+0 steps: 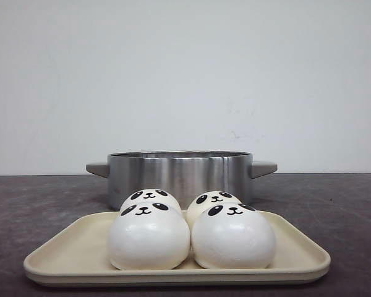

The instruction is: Steam buns

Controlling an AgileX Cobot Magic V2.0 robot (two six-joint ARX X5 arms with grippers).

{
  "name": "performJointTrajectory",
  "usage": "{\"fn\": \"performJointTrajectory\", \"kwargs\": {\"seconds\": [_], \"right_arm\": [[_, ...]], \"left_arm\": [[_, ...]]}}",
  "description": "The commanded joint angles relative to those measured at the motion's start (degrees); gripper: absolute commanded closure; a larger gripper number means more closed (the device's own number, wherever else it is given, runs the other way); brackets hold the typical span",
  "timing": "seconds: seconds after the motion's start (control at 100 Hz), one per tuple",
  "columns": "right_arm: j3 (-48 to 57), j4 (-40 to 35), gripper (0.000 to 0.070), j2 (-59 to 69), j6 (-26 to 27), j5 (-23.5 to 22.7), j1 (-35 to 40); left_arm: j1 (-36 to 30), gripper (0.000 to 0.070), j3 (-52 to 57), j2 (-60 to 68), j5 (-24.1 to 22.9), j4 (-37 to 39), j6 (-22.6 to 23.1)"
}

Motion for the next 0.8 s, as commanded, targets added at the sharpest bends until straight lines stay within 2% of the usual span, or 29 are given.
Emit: {"fn": "performJointTrajectory", "kwargs": {"seconds": [0.0,0.12,0.22,0.31,0.44,0.52,0.61,0.69,0.79], "right_arm": [[-0.1,2.9,0.0688,0.0,5.2,-1.1,0.0],[-0.1,7.0,0.0688,0.0,9.8,-4.6,0.0],[0.0,12.5,0.069,0.0,14.1,-5.9,0.0],[1.7,13.9,0.0694,0.0,17.7,-7.7,0.0],[10.3,5.3,0.0695,1.7,17.7,-9.7,0.0],[17.6,-0.5,0.0695,5.4,13.9,-10.8,0.0],[26.9,-5.7,0.0695,11.5,9.1,-12.2,0.0],[33.7,-9.1,0.0695,16.2,7.0,-13.8,0.0],[40.4,-12.1,0.0694,21.4,6.0,-16.5,0.0]], "left_arm": [[0.1,0.069,-0.9,0.0,0.3,-0.1,-1.5],[0.1,0.069,-0.7,0.0,1.9,-0.4,-11.7],[0.1,0.069,0.5,0.0,4.9,-0.3,-20.6],[0.1,0.069,2.4,0.0,8.1,0.9,-23.8],[0.1,0.069,9.6,2.2,11.6,-2.2,-21.8],[0.1,0.069,17.0,6.3,11.9,-6.3,-17.9],[0.1,0.069,27.2,13.4,11.9,-10.8,-11.2],[0.1,0.069,35.2,19.4,11.9,-13.4,-6.8],[0.1,0.069,43.5,26.2,11.8,-15.3,-5.2]]}}
